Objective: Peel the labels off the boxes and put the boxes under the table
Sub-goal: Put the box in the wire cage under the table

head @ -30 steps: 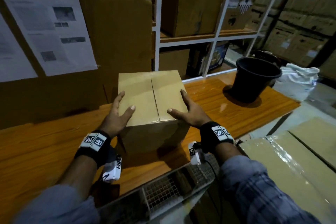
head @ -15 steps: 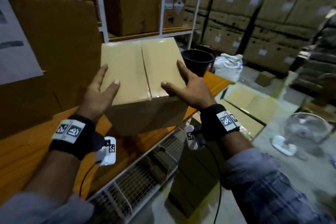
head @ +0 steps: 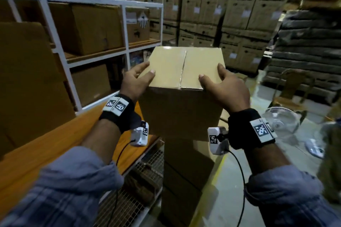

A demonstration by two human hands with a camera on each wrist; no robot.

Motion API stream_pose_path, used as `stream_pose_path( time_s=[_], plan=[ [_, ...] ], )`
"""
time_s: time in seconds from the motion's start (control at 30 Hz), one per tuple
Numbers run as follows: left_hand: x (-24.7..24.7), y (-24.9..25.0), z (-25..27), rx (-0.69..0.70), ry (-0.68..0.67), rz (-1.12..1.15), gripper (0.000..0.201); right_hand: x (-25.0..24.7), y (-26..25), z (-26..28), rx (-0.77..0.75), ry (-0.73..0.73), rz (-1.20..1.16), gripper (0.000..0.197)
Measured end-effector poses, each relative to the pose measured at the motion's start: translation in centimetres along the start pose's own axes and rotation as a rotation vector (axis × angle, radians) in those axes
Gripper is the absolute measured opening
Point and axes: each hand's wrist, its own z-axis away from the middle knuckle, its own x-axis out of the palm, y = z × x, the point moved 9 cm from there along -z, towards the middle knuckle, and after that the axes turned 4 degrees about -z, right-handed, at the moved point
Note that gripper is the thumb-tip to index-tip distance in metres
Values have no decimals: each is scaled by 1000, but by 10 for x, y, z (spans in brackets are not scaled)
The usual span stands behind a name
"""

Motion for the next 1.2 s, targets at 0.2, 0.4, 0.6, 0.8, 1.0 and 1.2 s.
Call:
stream_pose_path(
  time_s=[0.2,0.4,0.6,0.8,1.0,1.2],
  plan=[
    [65,-3,-36,-41,-34,-5,37,-22,47,-22,152,54,30,91],
    [112,-19,-56,-70,-134,-14,59,-24,79,-22,261,68,70,87],
    [137,-26,-69,-50,-276,9,48,-18,94,-17,357,79,67,86],
    [146,-33,-79,-47,-357,-58,61,-12,99,-11,443,115,73,88],
    [160,-38,-82,-39,-391,-11,43,-4,102,-4,478,140,87,86],
    [160,-51,-84,-64,-408,1,48,7,104,1,463,115,96,85]
  ],
)
